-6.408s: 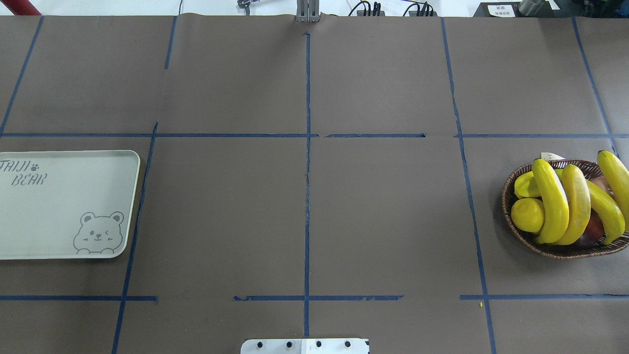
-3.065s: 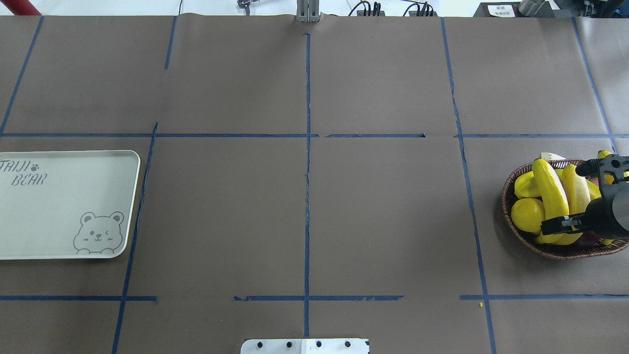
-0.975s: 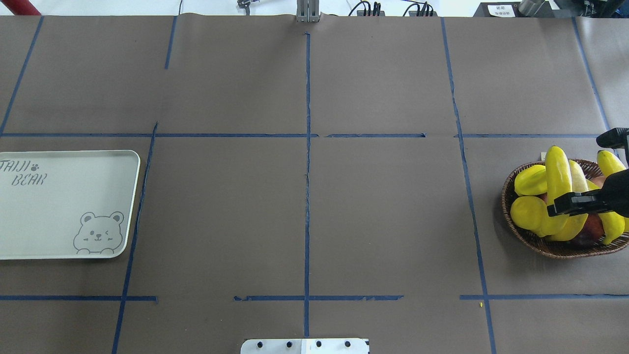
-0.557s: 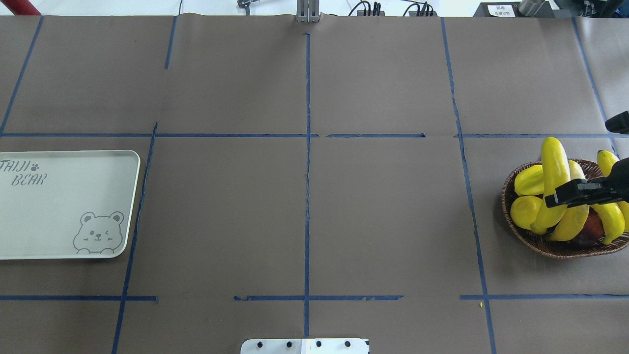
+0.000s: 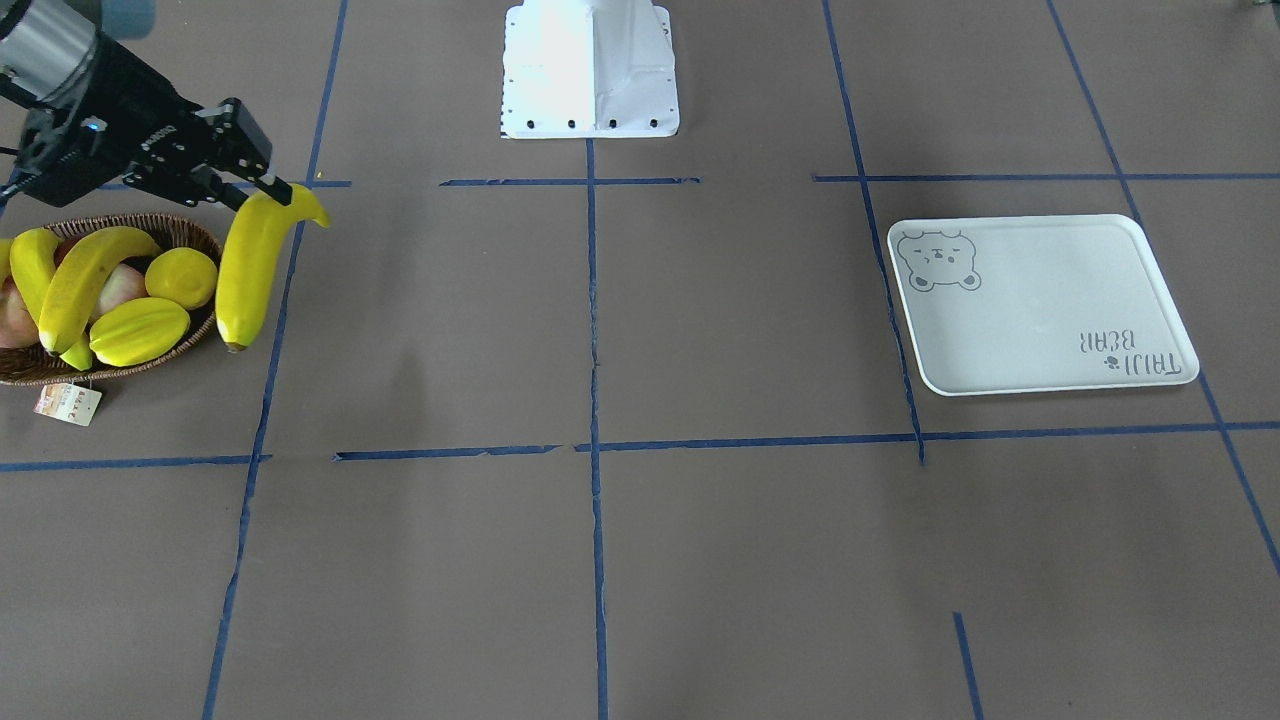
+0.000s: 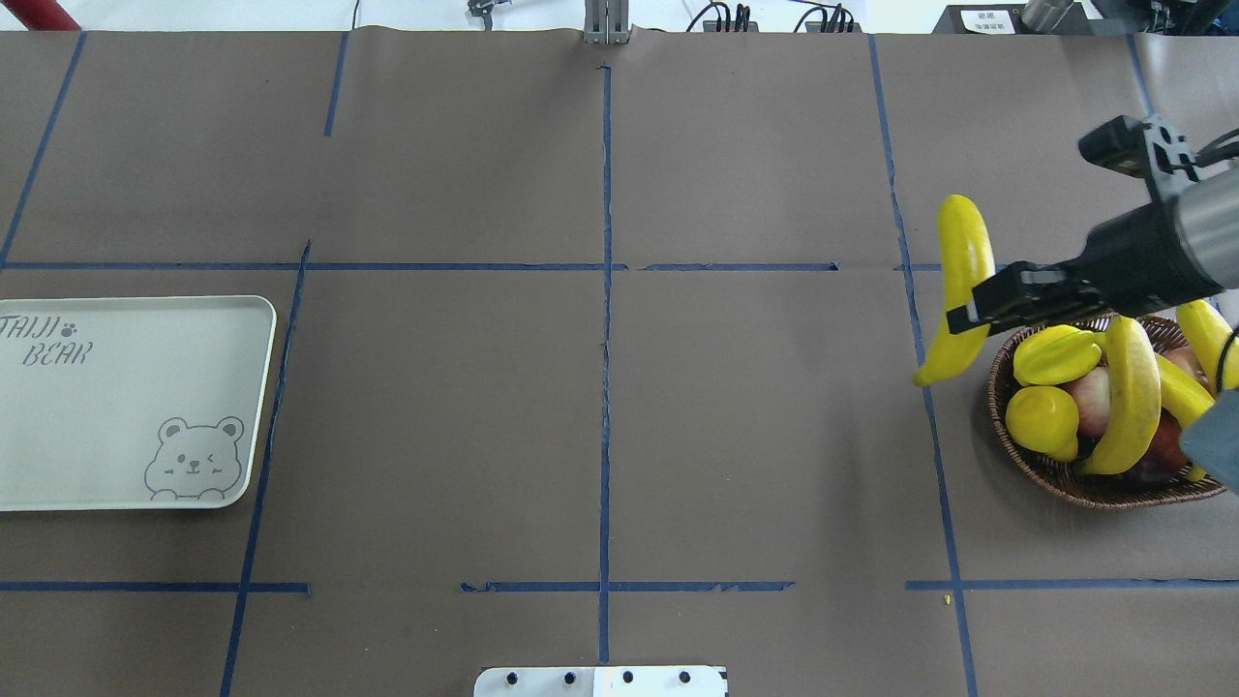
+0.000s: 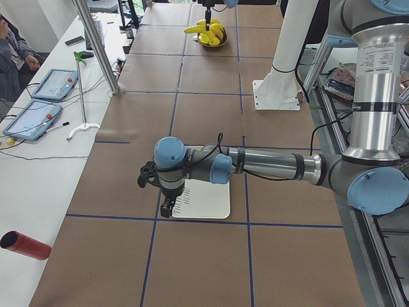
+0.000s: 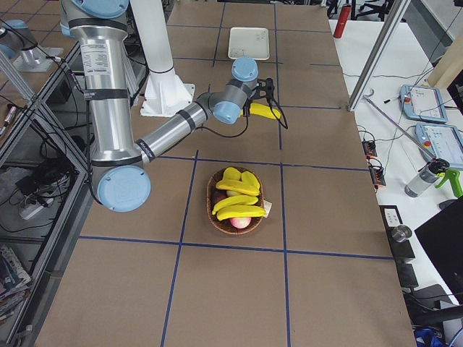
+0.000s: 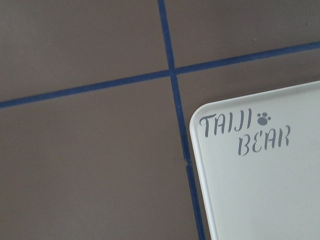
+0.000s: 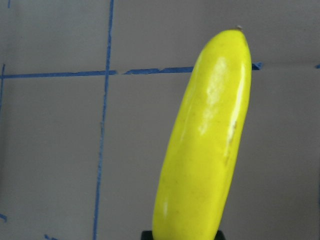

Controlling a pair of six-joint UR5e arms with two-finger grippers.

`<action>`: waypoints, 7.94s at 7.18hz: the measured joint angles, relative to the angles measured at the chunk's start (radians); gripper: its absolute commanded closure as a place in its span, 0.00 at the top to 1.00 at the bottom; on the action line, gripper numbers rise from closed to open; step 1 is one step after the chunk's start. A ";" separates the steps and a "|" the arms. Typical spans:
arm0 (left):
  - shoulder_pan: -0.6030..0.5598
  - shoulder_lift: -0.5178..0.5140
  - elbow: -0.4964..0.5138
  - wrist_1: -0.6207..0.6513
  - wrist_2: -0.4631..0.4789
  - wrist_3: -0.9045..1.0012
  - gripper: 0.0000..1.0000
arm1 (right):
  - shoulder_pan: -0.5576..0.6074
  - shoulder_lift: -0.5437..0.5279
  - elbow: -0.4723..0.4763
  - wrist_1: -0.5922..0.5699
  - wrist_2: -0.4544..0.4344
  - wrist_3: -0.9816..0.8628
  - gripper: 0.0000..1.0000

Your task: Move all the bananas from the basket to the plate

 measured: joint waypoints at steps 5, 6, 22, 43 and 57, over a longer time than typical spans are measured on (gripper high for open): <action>0.185 -0.158 -0.002 -0.220 -0.224 -0.539 1.00 | -0.327 0.273 -0.048 0.102 -0.417 0.347 0.00; 0.263 -0.210 -0.001 -0.300 -0.229 -0.697 1.00 | -0.371 0.293 -0.064 0.140 -0.473 0.373 0.00; 0.851 -0.620 0.024 -0.717 0.063 -1.783 0.06 | -0.512 0.395 -0.203 0.310 -0.651 0.416 0.03; 0.489 0.046 0.065 -0.639 0.151 -1.693 0.00 | -0.094 0.390 -0.001 -0.803 -0.339 -0.090 1.00; 0.309 0.011 0.287 -0.636 0.058 -1.236 1.00 | -0.064 0.315 0.067 -0.823 -0.326 -0.174 1.00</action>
